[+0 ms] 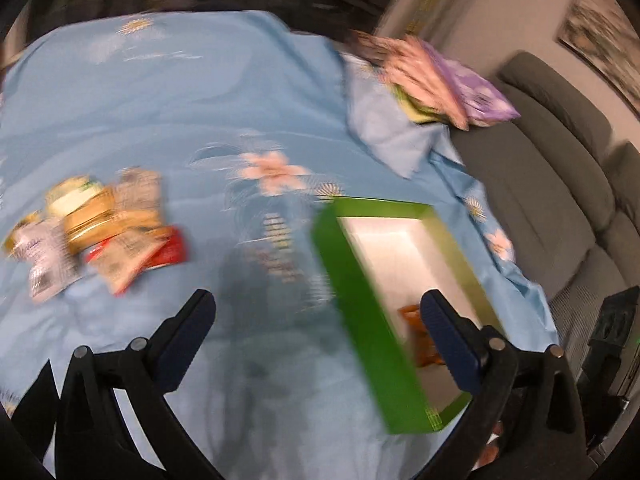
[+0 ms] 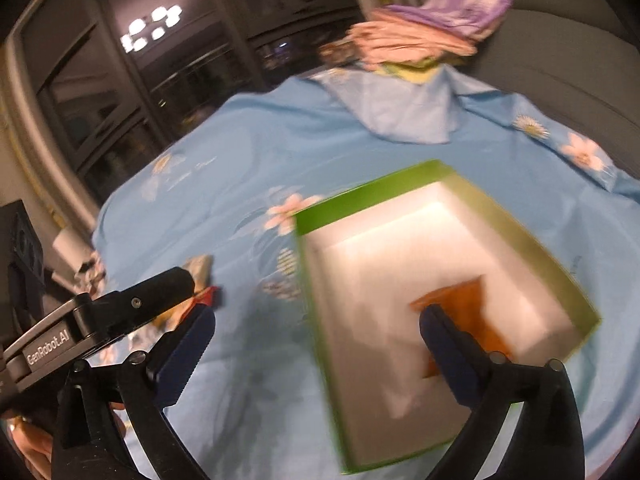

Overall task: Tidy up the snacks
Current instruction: 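Carry the orange bag into the green box and open the right gripper, then grasp the yellow wafer pack from the pile with the right gripper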

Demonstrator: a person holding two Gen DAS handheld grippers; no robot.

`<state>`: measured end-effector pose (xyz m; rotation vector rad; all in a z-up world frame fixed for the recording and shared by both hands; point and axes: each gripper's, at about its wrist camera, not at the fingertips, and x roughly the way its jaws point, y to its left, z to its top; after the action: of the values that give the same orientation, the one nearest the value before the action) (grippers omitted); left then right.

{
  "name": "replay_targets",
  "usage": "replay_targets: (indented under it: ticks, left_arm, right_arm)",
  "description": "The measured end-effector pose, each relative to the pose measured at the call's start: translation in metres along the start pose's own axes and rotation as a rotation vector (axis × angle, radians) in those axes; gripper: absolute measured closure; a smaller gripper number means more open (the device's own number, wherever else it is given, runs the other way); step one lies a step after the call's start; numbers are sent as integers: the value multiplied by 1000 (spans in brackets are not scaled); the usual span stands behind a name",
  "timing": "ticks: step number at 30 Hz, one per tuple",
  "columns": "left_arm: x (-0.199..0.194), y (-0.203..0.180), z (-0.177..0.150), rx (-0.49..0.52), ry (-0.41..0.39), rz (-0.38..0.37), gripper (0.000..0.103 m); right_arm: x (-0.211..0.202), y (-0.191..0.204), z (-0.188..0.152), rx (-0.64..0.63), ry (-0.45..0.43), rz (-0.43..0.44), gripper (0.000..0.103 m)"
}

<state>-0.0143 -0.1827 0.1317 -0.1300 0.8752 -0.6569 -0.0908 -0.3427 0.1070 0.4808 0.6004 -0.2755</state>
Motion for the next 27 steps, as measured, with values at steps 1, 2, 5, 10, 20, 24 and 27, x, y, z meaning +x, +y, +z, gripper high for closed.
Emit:
replay_targets:
  ticks: [1, 2, 5, 10, 20, 24, 27]
  left_arm:
    - [-5, 13, -1, -4, -6, 28, 0]
    - [-10, 20, -4, -1, -12, 51, 0]
    - [-25, 59, -13, -3, -31, 169, 0]
    - [-50, 119, -38, -91, -69, 271, 0]
    - [-64, 191, -73, -170, -81, 380, 0]
    - [-71, 205, -89, -138, -18, 397, 0]
    - [-79, 206, -98, -106, -15, 419, 0]
  right_arm:
    - [2, 7, -3, -10, 13, 3, 1]
    - [6, 15, -4, -24, 28, 8, 1]
    - [16, 42, -12, -80, 63, 33, 1]
    - [40, 91, -25, -170, 135, 92, 1]
    - [86, 170, -55, -310, 255, 169, 1]
    - [109, 190, -49, -342, 305, 176, 1]
    - [134, 206, -26, -337, 311, 176, 1]
